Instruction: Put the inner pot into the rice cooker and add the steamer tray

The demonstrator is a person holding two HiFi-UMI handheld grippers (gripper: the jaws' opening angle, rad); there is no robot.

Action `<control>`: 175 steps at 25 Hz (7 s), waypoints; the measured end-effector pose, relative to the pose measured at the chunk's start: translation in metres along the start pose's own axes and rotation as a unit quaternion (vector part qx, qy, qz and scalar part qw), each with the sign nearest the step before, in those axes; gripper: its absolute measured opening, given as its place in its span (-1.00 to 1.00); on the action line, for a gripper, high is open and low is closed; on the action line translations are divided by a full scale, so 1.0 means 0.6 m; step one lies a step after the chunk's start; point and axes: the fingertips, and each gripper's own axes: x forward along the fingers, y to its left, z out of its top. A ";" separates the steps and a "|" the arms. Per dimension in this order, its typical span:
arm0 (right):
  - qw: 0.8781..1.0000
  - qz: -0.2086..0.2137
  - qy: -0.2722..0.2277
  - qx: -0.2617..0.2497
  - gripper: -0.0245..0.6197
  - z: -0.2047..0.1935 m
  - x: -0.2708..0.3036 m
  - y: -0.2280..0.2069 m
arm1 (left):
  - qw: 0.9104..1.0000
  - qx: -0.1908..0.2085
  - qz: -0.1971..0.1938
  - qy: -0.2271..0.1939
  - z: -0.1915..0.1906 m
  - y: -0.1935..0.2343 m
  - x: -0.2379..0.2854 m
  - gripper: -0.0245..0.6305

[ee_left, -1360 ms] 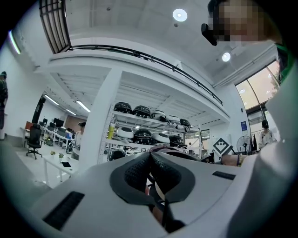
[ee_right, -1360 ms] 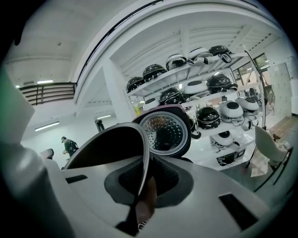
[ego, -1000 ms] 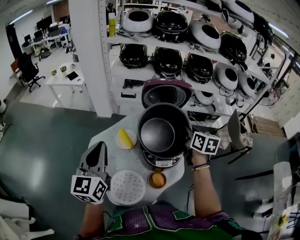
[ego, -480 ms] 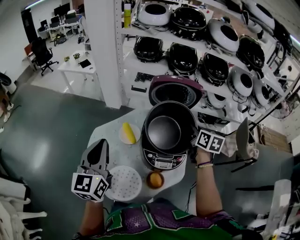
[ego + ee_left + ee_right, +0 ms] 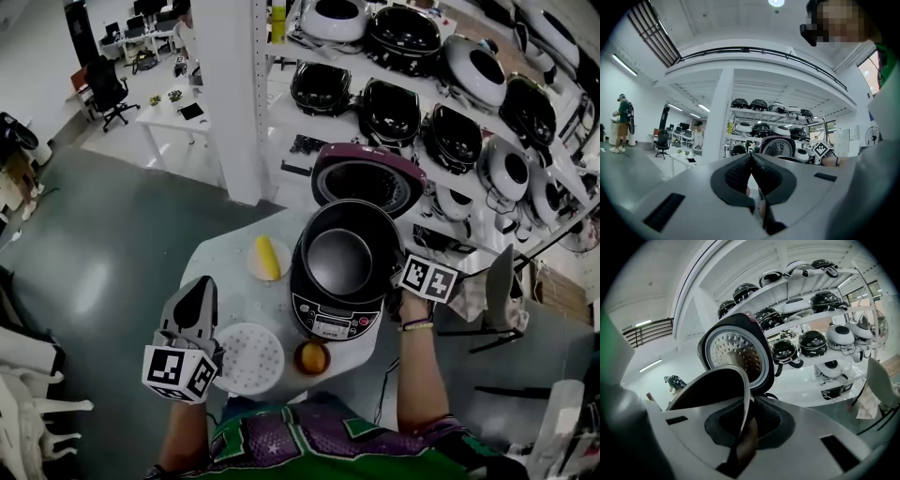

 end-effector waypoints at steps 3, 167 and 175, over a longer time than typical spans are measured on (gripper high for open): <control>1.000 -0.001 0.009 0.001 -0.80 -0.011 0.011 -0.012 | 1.000 -0.001 0.004 0.002 -0.007 0.000 0.001 -0.86; 0.996 -0.039 0.069 -0.043 0.03 -0.766 -0.145 0.379 | 0.984 0.031 -0.154 0.078 -0.149 0.145 -0.378 -0.86; 0.993 -0.084 0.080 -0.014 -0.04 -0.793 -0.096 0.344 | 0.986 0.042 -0.132 0.090 -0.154 0.162 -0.394 -0.86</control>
